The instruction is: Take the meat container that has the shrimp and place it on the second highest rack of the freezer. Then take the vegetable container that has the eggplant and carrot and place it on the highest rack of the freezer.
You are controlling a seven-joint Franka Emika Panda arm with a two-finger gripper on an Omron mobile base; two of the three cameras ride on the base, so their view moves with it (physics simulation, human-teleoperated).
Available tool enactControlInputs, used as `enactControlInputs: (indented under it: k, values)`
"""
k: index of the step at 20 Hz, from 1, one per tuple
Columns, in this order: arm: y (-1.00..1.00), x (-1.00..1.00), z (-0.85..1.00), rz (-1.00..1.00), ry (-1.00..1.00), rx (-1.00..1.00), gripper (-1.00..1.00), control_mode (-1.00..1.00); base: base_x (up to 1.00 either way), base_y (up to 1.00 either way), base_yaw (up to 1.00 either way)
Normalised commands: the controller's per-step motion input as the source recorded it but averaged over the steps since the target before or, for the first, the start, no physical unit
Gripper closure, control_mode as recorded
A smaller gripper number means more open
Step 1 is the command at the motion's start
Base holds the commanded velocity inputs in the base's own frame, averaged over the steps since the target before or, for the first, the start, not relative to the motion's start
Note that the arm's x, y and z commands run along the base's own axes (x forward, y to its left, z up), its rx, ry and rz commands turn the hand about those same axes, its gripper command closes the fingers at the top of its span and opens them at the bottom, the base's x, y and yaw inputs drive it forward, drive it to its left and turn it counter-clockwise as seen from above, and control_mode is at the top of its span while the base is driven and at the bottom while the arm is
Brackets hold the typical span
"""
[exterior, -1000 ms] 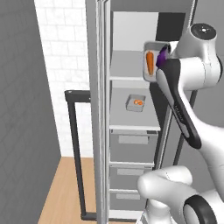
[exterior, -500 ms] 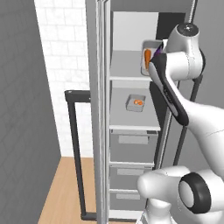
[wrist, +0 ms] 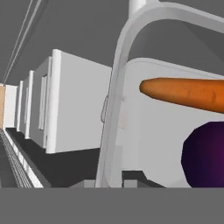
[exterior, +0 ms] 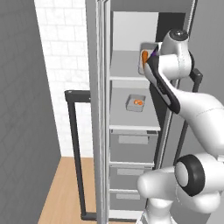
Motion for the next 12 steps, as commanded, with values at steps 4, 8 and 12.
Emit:
enactControlInputs:
  k: [4,8,12]
  values:
    - [0.0,0.66,-0.01,0.0,0.0,0.0,1.0,-1.0,0.0,0.0,0.0]
    - [0.0,0.5,-0.14,0.0,0.0,0.0,1.0,-1.0,0.0,0.0,0.0]
    - [0.0,0.32,-0.27,0.0,0.0,0.0,1.0,-1.0,0.0,0.0,0.0]
